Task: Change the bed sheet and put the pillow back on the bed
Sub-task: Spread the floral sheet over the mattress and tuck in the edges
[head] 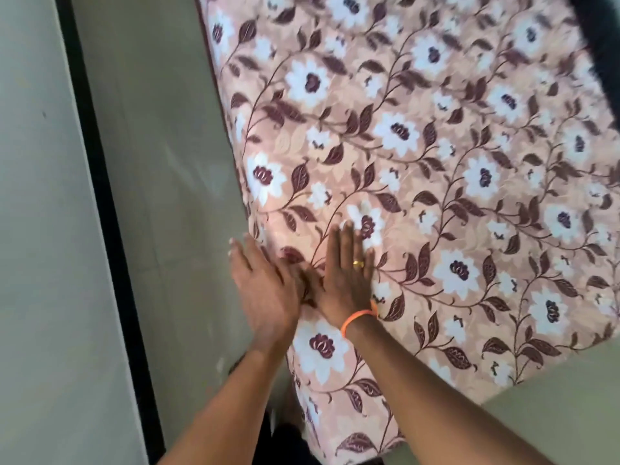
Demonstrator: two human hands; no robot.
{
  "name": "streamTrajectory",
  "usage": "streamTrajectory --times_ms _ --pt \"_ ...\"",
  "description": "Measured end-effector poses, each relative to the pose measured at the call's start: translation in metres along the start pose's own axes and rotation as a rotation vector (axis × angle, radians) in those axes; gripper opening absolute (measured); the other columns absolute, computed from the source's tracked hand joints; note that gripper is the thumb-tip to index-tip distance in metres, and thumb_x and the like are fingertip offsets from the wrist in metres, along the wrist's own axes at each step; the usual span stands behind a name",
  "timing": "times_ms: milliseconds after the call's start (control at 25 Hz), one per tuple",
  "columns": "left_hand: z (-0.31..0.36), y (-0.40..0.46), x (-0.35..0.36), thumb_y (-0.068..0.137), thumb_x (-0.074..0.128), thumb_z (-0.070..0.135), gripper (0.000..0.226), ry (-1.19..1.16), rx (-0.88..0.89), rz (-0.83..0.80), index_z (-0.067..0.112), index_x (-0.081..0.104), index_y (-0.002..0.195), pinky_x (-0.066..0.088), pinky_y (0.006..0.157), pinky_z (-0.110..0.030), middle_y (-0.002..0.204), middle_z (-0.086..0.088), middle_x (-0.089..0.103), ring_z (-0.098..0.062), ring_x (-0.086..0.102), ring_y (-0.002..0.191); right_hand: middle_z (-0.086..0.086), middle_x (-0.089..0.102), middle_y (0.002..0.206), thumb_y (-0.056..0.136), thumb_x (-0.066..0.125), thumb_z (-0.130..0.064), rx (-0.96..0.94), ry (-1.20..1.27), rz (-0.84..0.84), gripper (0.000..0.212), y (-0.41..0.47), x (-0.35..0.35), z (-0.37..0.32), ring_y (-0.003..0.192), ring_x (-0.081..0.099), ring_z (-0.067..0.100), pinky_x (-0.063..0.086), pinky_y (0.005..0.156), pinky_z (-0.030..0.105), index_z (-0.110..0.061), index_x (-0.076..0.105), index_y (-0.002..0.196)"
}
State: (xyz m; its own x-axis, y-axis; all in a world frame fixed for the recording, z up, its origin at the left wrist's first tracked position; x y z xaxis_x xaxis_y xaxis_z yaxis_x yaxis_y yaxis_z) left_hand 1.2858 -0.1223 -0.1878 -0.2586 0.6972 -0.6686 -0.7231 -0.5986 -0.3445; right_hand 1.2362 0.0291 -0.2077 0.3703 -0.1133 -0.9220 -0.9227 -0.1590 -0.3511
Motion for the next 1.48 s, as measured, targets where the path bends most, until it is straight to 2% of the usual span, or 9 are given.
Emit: streamTrajectory --times_ms 80,240,360,480,600,840,1120,1280,1480 --pt "0.071 -0.02 0.012 0.099 0.036 0.033 0.057 0.064 0.38 -0.101 0.004 0.034 0.148 0.018 0.122 -0.044 0.157 -0.024 0.024 -0.037 0.019 0.147 0.012 -0.008 0.163 0.093 0.016 -0.05 -0.043 0.091 -0.042 0.076 -0.009 -0.013 0.002 0.15 -0.008 0.029 0.003 0.121 0.047 -0.012 0.0 0.156" --pt "0.126 -0.042 0.082 0.099 0.027 0.051 0.066 0.223 0.567 -0.5 0.017 0.024 0.155 0.004 0.123 -0.037 0.164 -0.013 0.009 -0.029 0.005 0.152 0.013 0.046 0.145 0.099 0.046 -0.012 0.02 0.375 -0.23 0.043 -0.022 -0.034 0.041 0.136 0.042 0.026 0.03 0.097 0.003 -0.001 0.041 0.14" --pt "0.137 -0.04 0.116 0.101 0.019 0.056 0.072 0.277 0.688 -0.525 0.009 0.021 0.155 0.0 0.122 -0.04 0.162 -0.017 0.012 -0.033 0.007 0.151 0.009 0.065 0.114 0.09 0.04 -0.026 -0.057 0.268 0.003 0.038 -0.019 -0.074 0.08 0.109 0.06 0.029 0.04 0.106 0.041 -0.01 0.063 0.116" --pt "0.155 -0.081 0.217 0.098 0.001 0.06 0.079 0.515 0.881 -0.547 0.008 0.018 0.156 0.013 0.121 -0.055 0.162 -0.02 0.012 -0.037 0.01 0.15 0.011 0.061 0.112 0.084 0.045 -0.03 0.037 0.191 0.156 0.035 0.002 -0.08 0.223 0.103 0.059 0.034 0.049 0.087 0.046 -0.011 0.063 0.109" --pt "0.145 -0.074 0.225 0.092 0.015 0.067 0.085 0.712 0.817 -0.442 0.013 0.008 0.157 0.005 0.118 -0.062 0.162 -0.023 0.0 -0.042 0.0 0.15 0.016 0.026 0.157 0.09 0.046 -0.047 0.093 -0.039 0.099 0.07 0.023 -0.073 0.264 0.142 0.028 0.036 0.029 0.112 0.052 -0.011 0.034 0.148" --pt "0.146 -0.185 0.285 0.092 0.021 0.068 0.09 0.85 0.732 -0.422 0.006 0.01 0.156 0.006 0.113 -0.071 0.158 -0.034 -0.001 -0.053 -0.005 0.145 0.008 0.0 0.164 0.096 0.028 -0.054 -0.017 -0.091 0.032 0.071 -0.055 -0.035 0.346 0.151 -0.002 0.029 0.007 0.116 0.062 -0.021 0.01 0.157" --pt "0.158 -0.264 0.306 0.089 0.033 0.065 0.089 0.967 0.776 -0.631 -0.002 0.027 0.148 0.021 0.111 -0.069 0.155 -0.034 0.018 -0.054 0.015 0.144 0.005 0.008 0.164 0.095 0.04 -0.051 -0.103 0.013 -0.057 0.067 -0.129 -0.042 0.399 0.151 0.007 0.028 0.01 0.119 0.055 -0.024 0.023 0.154" --pt "0.216 -0.24 0.305 0.091 0.037 0.057 0.054 0.714 0.555 -0.473 0.014 0.055 0.121 0.046 0.091 -0.049 0.13 -0.013 0.051 -0.036 0.05 0.117 0.003 0.057 0.115 0.092 0.042 -0.036 -0.036 0.095 0.054 0.03 -0.108 -0.092 0.43 0.104 0.06 0.027 0.046 0.086 0.043 -0.019 0.061 0.107" --pt "0.277 -0.2 0.351 0.098 0.029 0.058 0.072 0.685 0.572 -0.474 0.017 0.015 0.156 0.02 0.119 -0.051 0.162 -0.016 0.012 -0.037 0.015 0.148 0.009 0.056 0.123 0.091 0.044 -0.038 0.11 0.148 0.181 0.039 -0.025 -0.142 0.479 0.117 0.053 0.03 0.046 0.093 0.044 -0.013 0.053 0.119"
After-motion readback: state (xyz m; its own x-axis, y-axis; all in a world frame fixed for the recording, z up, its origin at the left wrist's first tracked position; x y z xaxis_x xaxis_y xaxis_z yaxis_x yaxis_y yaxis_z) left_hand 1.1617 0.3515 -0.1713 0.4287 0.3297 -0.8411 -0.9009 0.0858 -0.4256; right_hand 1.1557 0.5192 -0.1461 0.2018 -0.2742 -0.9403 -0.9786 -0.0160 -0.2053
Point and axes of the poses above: each hand's wrist, its own y-axis towards the middle knuckle, its own x-axis out of the palm, z = x × y, the point moved 8 cm from there along y, towards the middle knuckle
